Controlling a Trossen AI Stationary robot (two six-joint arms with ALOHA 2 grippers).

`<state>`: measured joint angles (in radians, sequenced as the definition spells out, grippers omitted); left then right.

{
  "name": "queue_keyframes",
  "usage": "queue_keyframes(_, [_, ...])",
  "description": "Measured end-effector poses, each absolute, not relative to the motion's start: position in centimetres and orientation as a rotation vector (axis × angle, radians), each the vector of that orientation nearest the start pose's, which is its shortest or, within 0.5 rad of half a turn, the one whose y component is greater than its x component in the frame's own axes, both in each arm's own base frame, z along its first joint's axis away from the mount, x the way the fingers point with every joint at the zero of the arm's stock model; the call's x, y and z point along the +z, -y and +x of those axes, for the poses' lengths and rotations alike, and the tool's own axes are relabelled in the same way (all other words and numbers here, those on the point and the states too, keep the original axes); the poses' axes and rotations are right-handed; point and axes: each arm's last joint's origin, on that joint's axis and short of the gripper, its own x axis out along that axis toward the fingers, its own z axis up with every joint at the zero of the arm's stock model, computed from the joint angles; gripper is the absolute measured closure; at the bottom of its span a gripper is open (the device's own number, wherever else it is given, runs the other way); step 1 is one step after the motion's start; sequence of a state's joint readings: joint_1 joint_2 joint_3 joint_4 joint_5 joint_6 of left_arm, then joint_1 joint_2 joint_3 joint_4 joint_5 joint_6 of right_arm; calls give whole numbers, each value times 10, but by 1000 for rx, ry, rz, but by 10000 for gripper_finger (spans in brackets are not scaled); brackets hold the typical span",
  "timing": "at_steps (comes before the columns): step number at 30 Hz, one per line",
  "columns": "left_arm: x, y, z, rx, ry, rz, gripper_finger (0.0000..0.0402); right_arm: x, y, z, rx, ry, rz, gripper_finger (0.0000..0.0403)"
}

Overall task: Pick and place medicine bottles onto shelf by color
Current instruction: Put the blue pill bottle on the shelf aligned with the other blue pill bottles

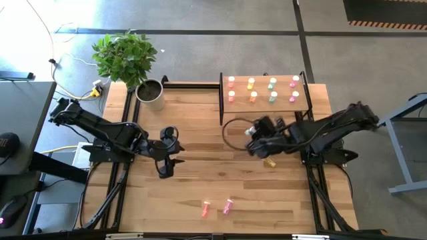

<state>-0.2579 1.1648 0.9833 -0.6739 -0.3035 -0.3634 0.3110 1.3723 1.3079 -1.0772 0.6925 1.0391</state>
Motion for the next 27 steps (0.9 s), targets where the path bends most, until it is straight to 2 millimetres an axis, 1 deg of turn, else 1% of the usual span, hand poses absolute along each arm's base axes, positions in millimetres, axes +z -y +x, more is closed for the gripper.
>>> queue_keyframes(6, [291,33,231,251,-763,-128,193,348,-38,220,-832,-637,369,300])
queue_keyframes(10, [294,19,235,287,-730,-114,193,358,-24,206,-852,-626,347,299])
queue_keyframes(14, [297,4,238,327,-691,-109,193,363,-11,190,-871,-671,331,299])
queue_keyframes(21, [303,-22,243,402,-614,-101,193,366,9,162,-911,-784,372,299])
queue_keyframes(27, [308,-41,244,470,-547,-122,193,367,27,156,-913,-854,352,299])
